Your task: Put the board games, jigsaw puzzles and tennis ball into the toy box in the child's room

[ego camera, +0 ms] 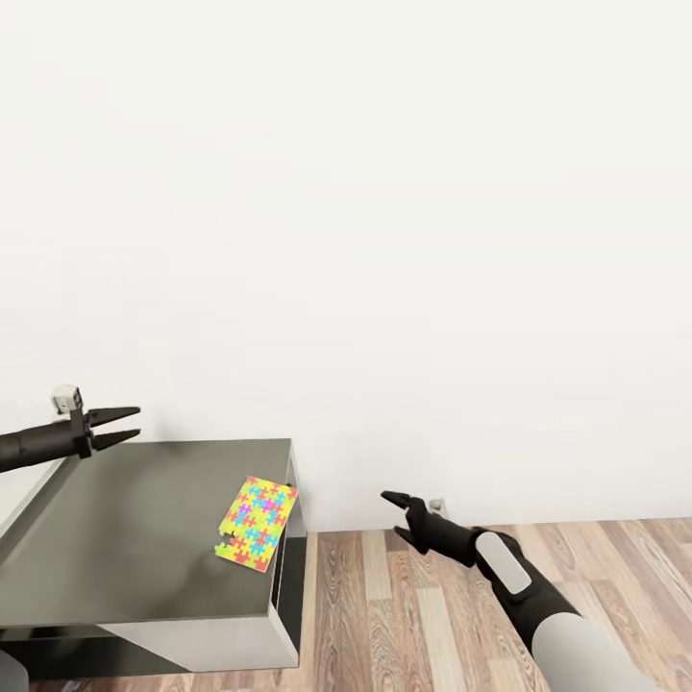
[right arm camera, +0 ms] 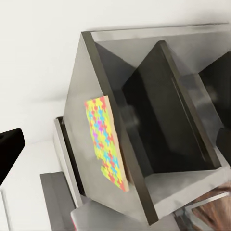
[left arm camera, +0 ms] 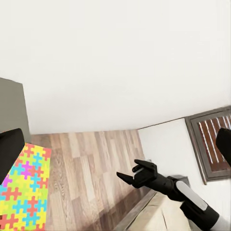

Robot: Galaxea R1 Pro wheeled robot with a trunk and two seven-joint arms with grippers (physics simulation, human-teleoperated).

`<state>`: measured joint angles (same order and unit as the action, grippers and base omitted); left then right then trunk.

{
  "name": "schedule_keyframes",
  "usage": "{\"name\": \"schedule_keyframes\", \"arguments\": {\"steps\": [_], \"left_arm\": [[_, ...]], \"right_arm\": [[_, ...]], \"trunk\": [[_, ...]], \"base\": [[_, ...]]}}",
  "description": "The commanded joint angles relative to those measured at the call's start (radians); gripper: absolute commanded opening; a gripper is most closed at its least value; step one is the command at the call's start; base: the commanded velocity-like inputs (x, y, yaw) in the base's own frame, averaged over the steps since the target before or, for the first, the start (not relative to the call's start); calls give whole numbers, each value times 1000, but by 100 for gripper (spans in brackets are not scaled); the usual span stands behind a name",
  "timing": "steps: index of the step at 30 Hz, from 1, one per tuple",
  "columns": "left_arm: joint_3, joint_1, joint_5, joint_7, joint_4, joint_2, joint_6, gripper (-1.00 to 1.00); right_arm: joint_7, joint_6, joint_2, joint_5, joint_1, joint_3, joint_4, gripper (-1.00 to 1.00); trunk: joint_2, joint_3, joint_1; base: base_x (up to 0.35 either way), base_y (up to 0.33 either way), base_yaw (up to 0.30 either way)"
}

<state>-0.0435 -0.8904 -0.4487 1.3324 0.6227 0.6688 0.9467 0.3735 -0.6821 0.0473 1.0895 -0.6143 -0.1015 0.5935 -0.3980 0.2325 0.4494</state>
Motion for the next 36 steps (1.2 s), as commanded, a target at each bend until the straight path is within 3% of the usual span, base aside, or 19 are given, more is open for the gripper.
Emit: {"name": "schedule_keyframes", "arguments": {"steps": [1,4,9,14,22,29,36], "left_arm": [[1,-1,-2,9,0,1,9,100],[1,-1,-1,31,0,0,8,100],[16,0,-1,48,0,-2,7,100],[21,0,-1,50,0,-3,8,100],[22,0,-2,52,0,-3,7,100],[22,2,-3,54,0,-3,7,100],[24,2,-3,54,0,-7,7,100]], "right_arm": [[3,-1,0,1,-1,-7,0,100],[3,-2,-12,1,-2,-14,0,100],[-6,-2,-72,-4,-6,-25,-4,100],[-9,0,-100,-4,-23,-38,-14,100],[-11,5,-117,-9,-29,-48,-26,100],[-10,7,-122,-69,-30,-49,-22,100],[-4,8,-127,-89,-30,-49,-17,100]], "trunk": [[-2,2,1],[-2,2,1],[-2,2,1],[-2,2,1],[-51,24,27],[-100,46,54],[-149,68,81]], "base": [[0,0,0],[0,0,0],[0,0,0],[0,0,0],[0,0,0],[0,0,0],[0,0,0]]}}
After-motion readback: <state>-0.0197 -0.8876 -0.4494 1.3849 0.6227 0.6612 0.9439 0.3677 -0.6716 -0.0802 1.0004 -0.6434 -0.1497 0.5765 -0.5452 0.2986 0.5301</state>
